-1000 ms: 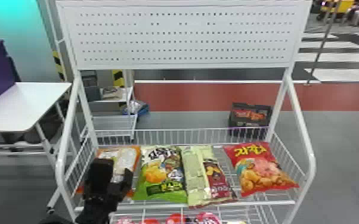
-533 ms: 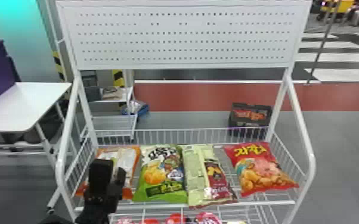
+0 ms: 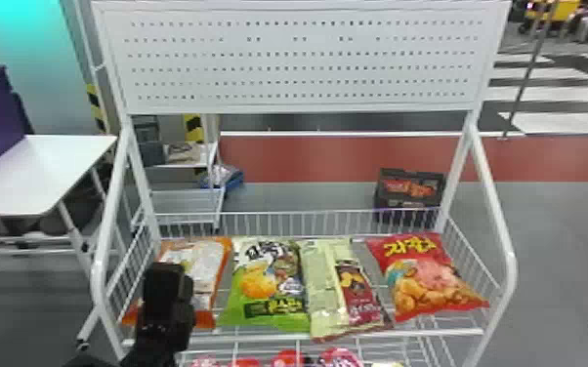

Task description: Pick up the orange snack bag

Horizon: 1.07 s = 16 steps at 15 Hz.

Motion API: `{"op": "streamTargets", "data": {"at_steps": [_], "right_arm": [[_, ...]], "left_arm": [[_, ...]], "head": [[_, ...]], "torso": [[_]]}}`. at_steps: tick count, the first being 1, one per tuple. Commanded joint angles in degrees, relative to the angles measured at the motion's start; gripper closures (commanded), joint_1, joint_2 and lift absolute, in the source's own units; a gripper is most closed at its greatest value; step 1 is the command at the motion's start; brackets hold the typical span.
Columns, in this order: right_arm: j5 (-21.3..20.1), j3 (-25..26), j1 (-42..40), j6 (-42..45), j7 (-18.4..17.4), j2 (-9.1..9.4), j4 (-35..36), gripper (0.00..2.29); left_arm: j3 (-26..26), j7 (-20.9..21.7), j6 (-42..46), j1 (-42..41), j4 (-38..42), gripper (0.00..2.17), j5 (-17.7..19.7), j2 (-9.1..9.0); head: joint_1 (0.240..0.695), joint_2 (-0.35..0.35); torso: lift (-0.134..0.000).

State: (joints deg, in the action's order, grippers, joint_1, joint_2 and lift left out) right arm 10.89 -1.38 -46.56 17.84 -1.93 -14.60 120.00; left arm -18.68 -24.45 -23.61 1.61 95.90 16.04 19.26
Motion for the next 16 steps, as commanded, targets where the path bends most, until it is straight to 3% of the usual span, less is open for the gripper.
{"op": "streamTargets", "data": {"at_steps": [1,9,11,16], "right_arm": [[0.0,0.0,-0.1,0.1,0.0,0.01,0.1,0.19],[0.0,0.0,-0.6,0.7,0.0,-0.17,0.5,0.19],[0.0,0.0,-0.6,0.7,0.0,-0.26,0.5,0.19],[-0.1,-0.2,-0.4,0.7,0.0,-0.17,0.5,0.19]], "left_arm": [[0.0,-0.2,-0.1,-0.3,0.5,1.24,0.3,0.17],[1.8,-1.8,-0.1,-6.5,13.0,1.34,1.2,0.52],[3.2,-2.1,-0.1,-10.0,17.2,1.33,1.3,1.31],[6.3,-4.4,7.5,-18.2,22.0,1.33,0.9,2.54]], "head": [[0.499,0.000],[0.499,0.000],[0.499,0.000],[0.499,0.000]], "torso": [[0.000],[0.000],[0.000],[0.000]]}}
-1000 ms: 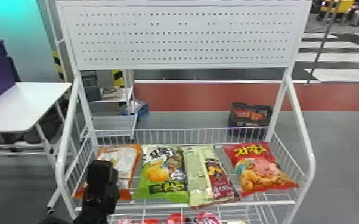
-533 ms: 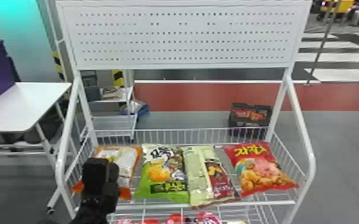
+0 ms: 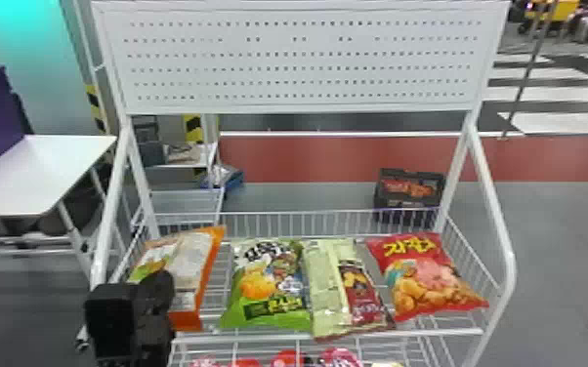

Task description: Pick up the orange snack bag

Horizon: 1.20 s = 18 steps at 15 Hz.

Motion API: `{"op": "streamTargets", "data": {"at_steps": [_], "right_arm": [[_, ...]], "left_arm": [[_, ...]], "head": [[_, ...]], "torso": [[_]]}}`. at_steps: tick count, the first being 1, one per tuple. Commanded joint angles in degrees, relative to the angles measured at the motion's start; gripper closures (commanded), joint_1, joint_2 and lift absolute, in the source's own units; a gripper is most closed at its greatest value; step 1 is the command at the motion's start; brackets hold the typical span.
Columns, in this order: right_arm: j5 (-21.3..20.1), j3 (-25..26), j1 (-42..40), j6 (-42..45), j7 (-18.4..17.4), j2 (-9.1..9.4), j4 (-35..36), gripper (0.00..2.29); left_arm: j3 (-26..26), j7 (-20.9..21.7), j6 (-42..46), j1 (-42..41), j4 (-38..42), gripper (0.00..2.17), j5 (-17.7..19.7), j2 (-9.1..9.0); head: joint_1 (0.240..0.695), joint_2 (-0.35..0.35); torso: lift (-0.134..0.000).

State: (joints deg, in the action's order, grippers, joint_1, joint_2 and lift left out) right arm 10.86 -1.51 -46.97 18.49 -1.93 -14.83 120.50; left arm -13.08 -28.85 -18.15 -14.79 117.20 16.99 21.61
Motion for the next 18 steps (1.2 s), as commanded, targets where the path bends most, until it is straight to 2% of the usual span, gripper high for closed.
{"op": "streamTargets", "data": {"at_steps": [1,3,6,9,14,18], "right_arm": [[0.0,-0.1,0.0,0.0,0.0,0.07,0.0,0.19],[0.0,-0.1,0.0,-0.2,0.0,0.07,0.0,0.19],[0.0,-0.2,0.3,-0.2,0.0,0.16,-0.3,0.19],[0.0,-0.5,0.4,-0.2,0.0,0.16,-0.6,0.19],[0.0,-0.5,0.5,-0.2,0.0,0.07,-0.6,0.19],[0.0,-0.8,0.6,-0.3,0.0,0.16,-0.8,0.19]], "left_arm": [[2.2,0.1,3.1,-4.2,1.8,1.33,0.1,0.45],[3.3,0.5,6.4,-9.1,4.5,1.33,0.1,0.45],[4.2,0.1,11.9,-15.7,8.6,1.33,0.1,1.95],[4.7,0.5,17.7,-21.5,10.7,1.33,0.1,2.39],[4.7,1.2,30.1,-30.5,11.6,1.33,-1.4,3.09],[4.8,1.0,36.3,-33.6,10.3,1.33,-2.0,3.27]], "head": [[0.499,0.000],[0.499,0.000],[0.499,0.000],[0.499,0.000],[0.499,0.000],[0.499,0.000]], "torso": [[0.000],[0.000],[0.000],[0.000],[0.000],[0.000]]}}
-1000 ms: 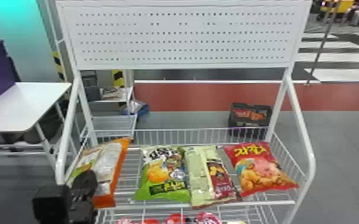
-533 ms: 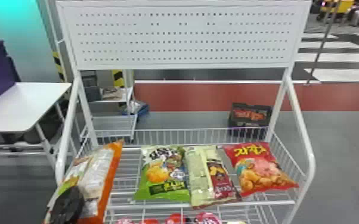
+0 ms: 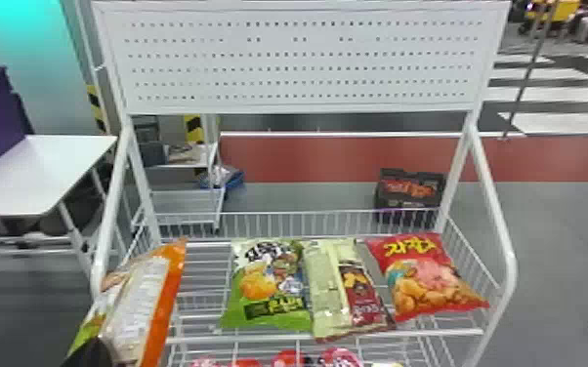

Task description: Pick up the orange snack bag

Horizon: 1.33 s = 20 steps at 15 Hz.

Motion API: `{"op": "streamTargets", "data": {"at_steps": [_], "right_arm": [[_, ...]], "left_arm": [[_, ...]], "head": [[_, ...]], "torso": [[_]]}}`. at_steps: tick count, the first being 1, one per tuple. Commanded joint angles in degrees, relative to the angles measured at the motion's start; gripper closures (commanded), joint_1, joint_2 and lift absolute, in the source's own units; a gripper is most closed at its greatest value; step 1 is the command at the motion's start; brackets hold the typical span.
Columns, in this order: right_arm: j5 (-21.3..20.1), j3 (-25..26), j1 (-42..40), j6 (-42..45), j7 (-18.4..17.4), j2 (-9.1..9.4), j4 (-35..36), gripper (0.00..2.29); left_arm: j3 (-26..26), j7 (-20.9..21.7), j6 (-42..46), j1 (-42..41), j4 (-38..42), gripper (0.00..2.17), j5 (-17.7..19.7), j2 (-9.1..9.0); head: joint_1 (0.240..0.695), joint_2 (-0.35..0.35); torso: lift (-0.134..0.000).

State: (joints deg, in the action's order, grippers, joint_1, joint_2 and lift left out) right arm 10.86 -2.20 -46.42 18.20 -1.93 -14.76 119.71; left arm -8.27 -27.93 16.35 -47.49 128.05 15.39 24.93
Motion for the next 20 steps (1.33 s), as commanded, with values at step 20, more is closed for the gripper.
{"op": "streamTargets", "data": {"at_steps": [20], "right_arm": [[0.0,-0.1,-0.7,0.1,0.0,-0.27,0.6,0.19]], "left_arm": [[-0.2,0.3,12.2,-7.7,-2.5,1.33,-4.1,0.30]], "head": [[0.499,0.000]], "torso": [[0.000]]}}
